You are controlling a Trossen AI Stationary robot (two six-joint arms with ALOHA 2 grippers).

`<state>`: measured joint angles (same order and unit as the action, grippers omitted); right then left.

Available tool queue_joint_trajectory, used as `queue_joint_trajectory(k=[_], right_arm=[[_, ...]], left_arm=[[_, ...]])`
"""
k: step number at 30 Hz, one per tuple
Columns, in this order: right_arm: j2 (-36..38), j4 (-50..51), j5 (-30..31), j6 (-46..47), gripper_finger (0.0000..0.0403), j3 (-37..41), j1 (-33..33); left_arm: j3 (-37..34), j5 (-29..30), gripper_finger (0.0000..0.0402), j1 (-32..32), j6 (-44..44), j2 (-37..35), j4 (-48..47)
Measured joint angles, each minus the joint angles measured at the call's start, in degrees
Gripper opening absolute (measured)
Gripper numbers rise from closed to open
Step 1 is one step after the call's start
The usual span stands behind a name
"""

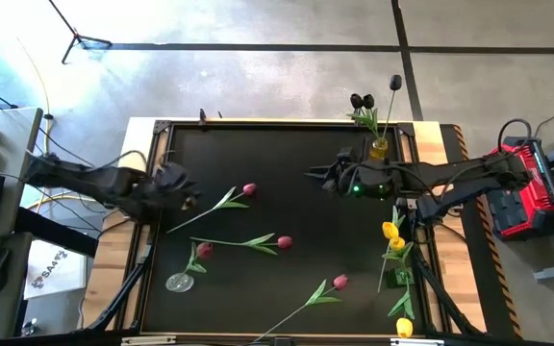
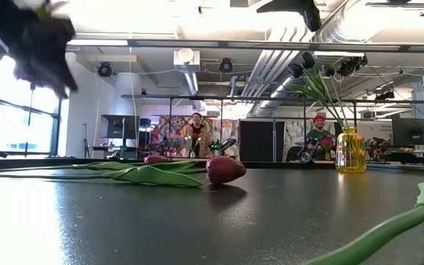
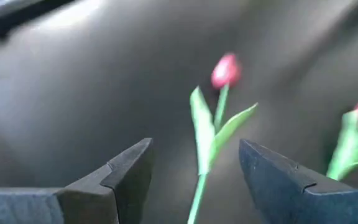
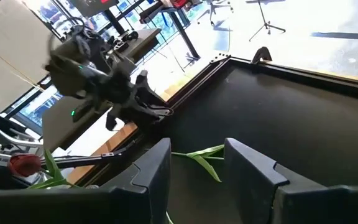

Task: Sort flowers into vase by color
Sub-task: Put the left red flower into the transparent vase

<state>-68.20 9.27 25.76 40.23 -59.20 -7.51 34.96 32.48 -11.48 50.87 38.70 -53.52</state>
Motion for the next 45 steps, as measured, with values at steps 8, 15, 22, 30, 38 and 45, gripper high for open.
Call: queue_joint_trajectory(k=[8,15,22,30,38,45], right_arm=[[0.0,3.79,1.59,1.14,0.0138,0.0,-1.82],[0.0,8.5,2.13,0.29,0.0138,0.0,-2.26],[0.0,8.25,2.73,0.29,0.0138,0.0,-0.88],[0.0,8.49,3.87,1.81,0.0138,0.0,0.04],[0.0,8.51,5.66,1.83,0.0138,0.0,0.13],[0.0,8.98,5.89,2.84,0.0138,0.0,0.42]], left_arm=[[-11.48,-12.76,0.0225,8.69,-2.94,2.42,13.73],[-15.18,-19.9,0.0225,14.79,-9.04,6.74,19.88],[-17.28,-24.44,0.0225,16.47,-13.0,12.61,25.33],[-17.2,-25.19,0.0225,16.45,-16.93,20.39,31.65],[-16.93,-24.64,0.0196,16.46,-18.29,25.04,33.98],[-17.11,-23.37,0.0082,16.51,-18.74,25.13,34.83]])
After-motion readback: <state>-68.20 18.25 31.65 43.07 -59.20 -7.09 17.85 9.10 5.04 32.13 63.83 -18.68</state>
